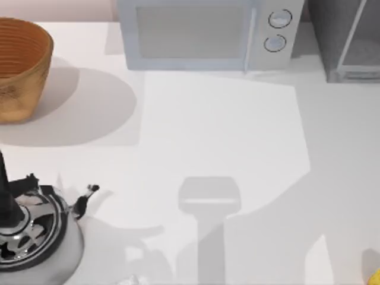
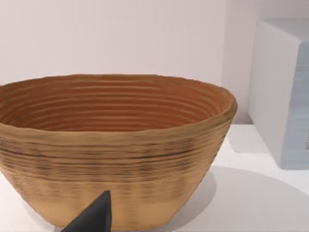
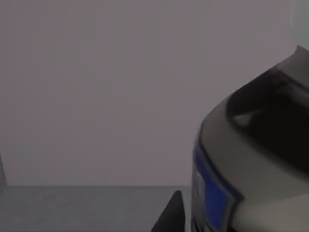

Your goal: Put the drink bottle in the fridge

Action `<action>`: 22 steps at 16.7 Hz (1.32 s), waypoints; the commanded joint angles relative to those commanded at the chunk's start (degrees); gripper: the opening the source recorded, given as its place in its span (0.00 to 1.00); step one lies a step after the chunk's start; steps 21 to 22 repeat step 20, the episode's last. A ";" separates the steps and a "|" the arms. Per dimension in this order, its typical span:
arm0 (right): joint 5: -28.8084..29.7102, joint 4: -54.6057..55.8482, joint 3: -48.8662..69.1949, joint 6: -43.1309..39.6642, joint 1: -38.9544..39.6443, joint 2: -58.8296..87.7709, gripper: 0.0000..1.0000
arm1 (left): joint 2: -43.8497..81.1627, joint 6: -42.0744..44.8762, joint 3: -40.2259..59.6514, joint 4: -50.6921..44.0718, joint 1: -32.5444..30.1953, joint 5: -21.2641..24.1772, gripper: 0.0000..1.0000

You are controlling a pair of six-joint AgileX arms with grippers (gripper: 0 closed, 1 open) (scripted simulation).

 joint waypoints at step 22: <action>0.00 0.00 0.00 0.00 0.00 0.00 1.00 | 0.00 0.00 0.00 0.00 0.00 0.00 1.00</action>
